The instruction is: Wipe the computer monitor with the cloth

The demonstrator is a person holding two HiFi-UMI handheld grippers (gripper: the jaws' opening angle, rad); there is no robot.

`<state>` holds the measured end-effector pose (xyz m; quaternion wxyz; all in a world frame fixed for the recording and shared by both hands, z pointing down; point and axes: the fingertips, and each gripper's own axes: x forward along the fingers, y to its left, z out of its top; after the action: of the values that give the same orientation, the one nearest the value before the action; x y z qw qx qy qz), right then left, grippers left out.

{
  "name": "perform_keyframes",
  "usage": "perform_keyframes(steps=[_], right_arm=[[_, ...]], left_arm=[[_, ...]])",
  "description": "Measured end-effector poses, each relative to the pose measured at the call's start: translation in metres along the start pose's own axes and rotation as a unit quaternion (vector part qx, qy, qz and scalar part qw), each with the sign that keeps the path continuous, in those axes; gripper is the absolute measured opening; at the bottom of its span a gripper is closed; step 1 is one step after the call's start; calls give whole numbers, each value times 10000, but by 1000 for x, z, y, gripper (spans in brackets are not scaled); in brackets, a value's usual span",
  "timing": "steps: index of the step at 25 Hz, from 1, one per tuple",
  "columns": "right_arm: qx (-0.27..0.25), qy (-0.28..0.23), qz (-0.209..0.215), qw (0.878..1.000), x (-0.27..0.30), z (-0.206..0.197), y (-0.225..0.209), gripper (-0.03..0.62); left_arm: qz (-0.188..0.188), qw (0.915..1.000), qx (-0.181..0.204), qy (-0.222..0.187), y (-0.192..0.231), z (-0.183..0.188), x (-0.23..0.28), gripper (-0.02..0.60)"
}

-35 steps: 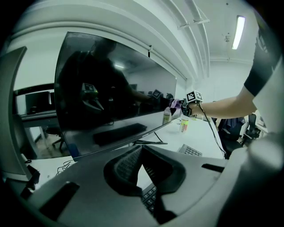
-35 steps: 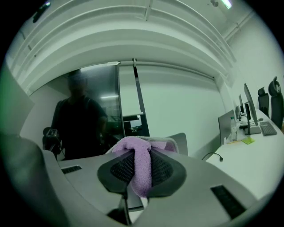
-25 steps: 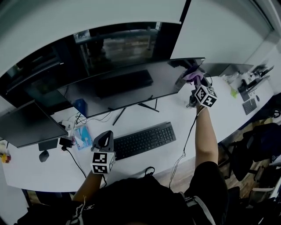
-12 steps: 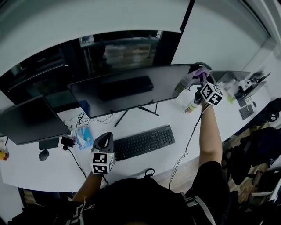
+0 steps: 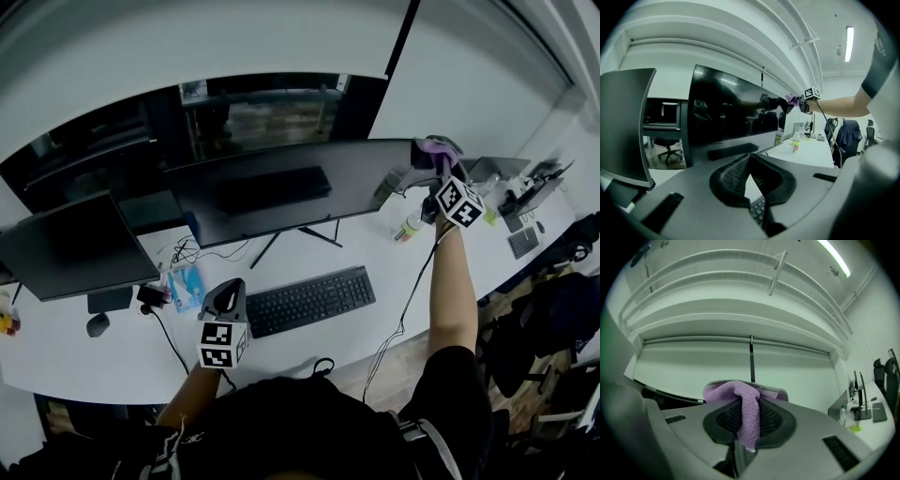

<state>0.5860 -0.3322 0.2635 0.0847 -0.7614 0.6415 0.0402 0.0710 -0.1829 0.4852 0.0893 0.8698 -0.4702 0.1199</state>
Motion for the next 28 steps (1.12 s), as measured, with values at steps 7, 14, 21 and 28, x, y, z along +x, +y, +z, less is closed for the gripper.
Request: perform_keyframes(steps=[7,14,21,28], right_arm=[[7,-301,198,9994,-31,29,26,77],[-128,-649,486,9966,-57,58,68,77],[-337,-563,568,9962,-43,65,98,78],[-347,-6,67,9994,-4,40,73,78]], left_arm=[[4,9999,77,-80,4,5,-23,14],[42,9998,142,-125,14,10,-39,14],[101,9997,134,-176,26,9,-54,14],[317,9994,51,-141,45,5,-64,14]])
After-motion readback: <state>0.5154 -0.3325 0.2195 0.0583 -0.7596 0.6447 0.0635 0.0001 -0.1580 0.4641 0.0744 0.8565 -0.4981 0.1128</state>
